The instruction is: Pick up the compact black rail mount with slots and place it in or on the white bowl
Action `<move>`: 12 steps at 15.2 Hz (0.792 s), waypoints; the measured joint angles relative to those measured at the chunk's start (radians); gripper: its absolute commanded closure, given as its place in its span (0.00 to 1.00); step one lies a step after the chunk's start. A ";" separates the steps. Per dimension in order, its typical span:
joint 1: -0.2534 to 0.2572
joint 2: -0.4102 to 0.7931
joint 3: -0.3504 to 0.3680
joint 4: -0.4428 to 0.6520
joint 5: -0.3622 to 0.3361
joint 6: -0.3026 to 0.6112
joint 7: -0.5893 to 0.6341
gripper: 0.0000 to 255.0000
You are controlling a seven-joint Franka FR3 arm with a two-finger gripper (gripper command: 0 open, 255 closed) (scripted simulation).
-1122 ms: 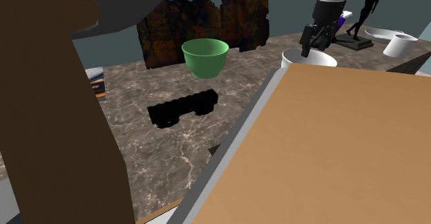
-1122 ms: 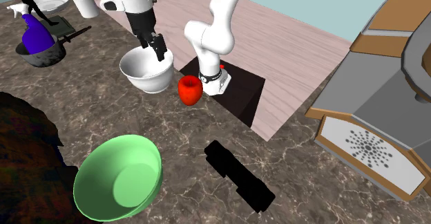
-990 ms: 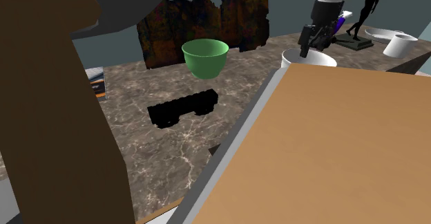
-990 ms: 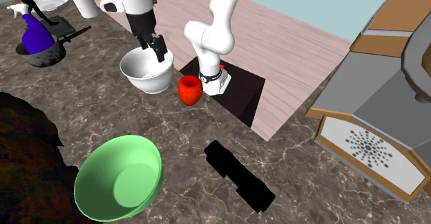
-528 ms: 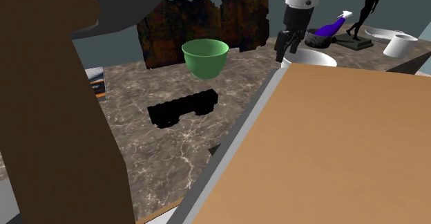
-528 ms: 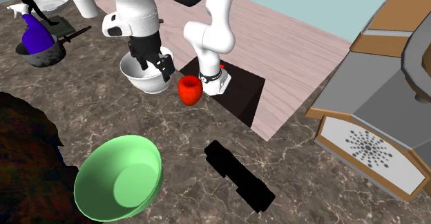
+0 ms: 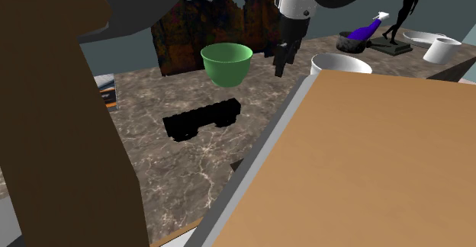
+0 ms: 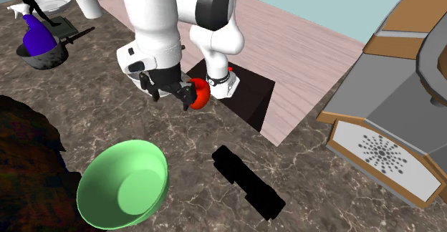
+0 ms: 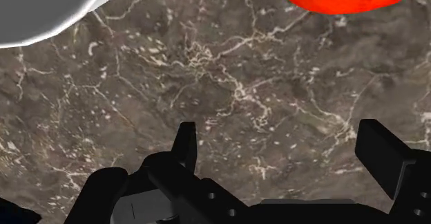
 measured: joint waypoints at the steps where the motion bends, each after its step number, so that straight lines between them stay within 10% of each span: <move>1: 0.010 0.018 0.010 0.007 0.000 0.016 -0.009 0.00; 12: 0.120 0.256 0.146 0.154 -0.040 0.158 -0.075 0.00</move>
